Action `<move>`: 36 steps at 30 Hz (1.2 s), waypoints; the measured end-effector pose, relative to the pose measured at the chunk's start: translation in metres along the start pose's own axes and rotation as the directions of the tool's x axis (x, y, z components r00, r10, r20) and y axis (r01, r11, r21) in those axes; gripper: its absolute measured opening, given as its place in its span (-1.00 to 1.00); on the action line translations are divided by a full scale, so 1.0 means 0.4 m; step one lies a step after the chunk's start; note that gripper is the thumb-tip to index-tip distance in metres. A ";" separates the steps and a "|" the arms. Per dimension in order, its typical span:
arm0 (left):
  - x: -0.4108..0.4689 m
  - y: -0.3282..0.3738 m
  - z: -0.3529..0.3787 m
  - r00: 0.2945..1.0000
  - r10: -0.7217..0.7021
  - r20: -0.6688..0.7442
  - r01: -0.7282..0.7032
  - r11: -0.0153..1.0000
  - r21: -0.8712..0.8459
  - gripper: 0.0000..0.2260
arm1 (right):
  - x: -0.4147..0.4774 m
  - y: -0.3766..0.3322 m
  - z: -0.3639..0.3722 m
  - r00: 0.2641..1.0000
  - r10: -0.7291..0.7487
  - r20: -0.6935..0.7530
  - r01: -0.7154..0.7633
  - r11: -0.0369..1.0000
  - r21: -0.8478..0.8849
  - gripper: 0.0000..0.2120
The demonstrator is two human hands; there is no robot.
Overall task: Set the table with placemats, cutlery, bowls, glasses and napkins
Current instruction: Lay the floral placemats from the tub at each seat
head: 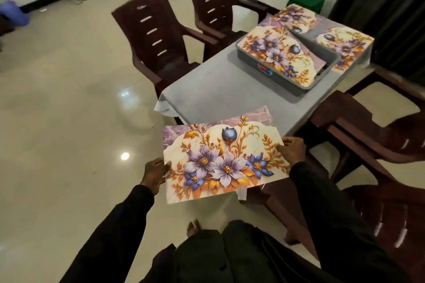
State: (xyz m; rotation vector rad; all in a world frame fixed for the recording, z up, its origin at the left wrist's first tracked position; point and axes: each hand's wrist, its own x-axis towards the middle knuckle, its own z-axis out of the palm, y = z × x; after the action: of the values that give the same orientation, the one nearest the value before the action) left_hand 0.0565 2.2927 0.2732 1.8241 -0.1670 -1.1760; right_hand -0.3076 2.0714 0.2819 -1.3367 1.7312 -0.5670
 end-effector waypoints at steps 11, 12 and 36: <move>0.299 0.168 0.066 0.992 -0.043 0.121 0.022 0.986 0.164 -0.81 | 0.090 -0.017 0.102 0.978 0.136 -0.161 -0.136 0.991 0.009 -0.81; 0.322 0.181 0.076 0.991 -0.043 0.126 0.020 0.982 0.185 -0.79 | 0.106 -0.017 0.107 0.975 0.143 -0.172 -0.142 0.990 0.018 -0.82; 0.630 0.396 0.283 0.977 0.016 0.211 -0.086 0.941 0.327 -0.92 | 0.339 -0.104 0.230 0.893 0.233 -0.386 -0.288 0.953 -0.092 -0.75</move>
State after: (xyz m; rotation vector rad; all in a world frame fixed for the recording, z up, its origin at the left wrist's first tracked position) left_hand 0.1574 1.9962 0.2168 1.9702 -0.5609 -1.3617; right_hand -0.2168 1.9440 0.2176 -1.1143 2.2616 -0.5719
